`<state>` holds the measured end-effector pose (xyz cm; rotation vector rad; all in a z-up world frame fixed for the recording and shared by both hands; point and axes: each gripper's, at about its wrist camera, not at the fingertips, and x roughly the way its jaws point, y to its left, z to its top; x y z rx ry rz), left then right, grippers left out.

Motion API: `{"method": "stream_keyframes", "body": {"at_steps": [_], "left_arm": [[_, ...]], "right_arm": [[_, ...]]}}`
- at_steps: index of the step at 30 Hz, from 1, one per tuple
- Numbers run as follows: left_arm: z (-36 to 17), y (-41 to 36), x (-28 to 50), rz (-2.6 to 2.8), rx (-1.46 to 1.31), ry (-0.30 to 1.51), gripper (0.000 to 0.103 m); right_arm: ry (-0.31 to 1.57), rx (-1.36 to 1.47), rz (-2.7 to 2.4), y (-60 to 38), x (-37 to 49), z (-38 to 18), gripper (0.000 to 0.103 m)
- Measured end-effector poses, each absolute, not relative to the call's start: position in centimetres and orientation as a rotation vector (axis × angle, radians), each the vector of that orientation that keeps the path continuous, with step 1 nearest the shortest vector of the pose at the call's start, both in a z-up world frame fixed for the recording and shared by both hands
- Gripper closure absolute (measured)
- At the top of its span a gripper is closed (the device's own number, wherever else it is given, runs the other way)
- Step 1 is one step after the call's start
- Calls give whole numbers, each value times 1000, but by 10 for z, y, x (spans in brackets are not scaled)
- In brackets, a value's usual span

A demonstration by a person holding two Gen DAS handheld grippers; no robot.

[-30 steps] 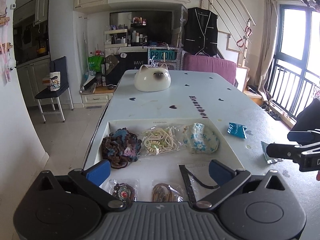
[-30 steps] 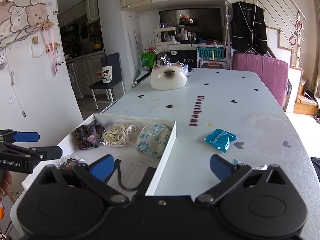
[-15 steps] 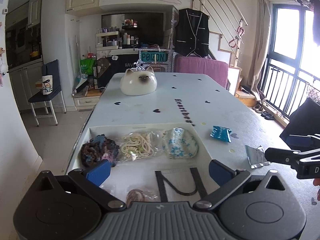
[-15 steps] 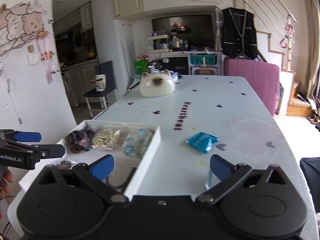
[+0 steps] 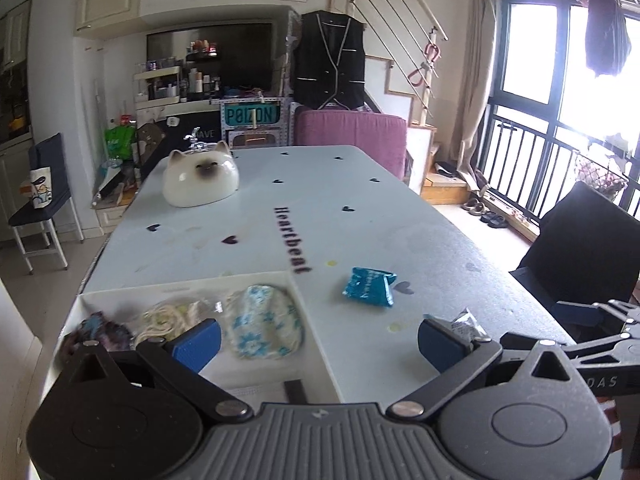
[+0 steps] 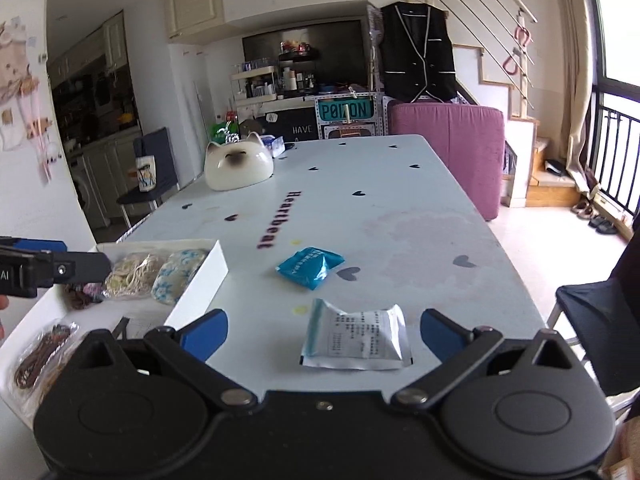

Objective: Organize soft objects
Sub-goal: 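Move the left tool to the blue packet while the right tool moves to the white paper packet, then grasp the blue packet with the left tool while the right tool grasps the white paper packet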

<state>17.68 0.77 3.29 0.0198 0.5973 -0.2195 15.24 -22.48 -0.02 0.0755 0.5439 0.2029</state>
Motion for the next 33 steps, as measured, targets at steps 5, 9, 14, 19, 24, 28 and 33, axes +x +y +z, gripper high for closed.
{"method": "stream_keyframes", "body": {"at_steps": [5,9,14,19,24,28,33], "left_arm": [[29,-9,194,-259,24,613,0],[29,-18,207,-272,41,621,0],[33,-28,229,-343,48,623,0],[26,-50,264,-430,69,655,0],[2,-79,299,-474,131,702,3],[-23,-103,327,-496,211,756,8],[-50,-112,355,-463,259,816,16]], "right_arm": [[589,153,197,-239,174,-21,0],[647,125,184,-231,203,-41,0],[716,102,176,-223,236,-67,0],[751,185,144,-231,257,-80,0],[729,167,132,-233,256,-80,18],[713,170,144,-240,251,-79,20],[693,133,158,-239,242,-82,20]]}}
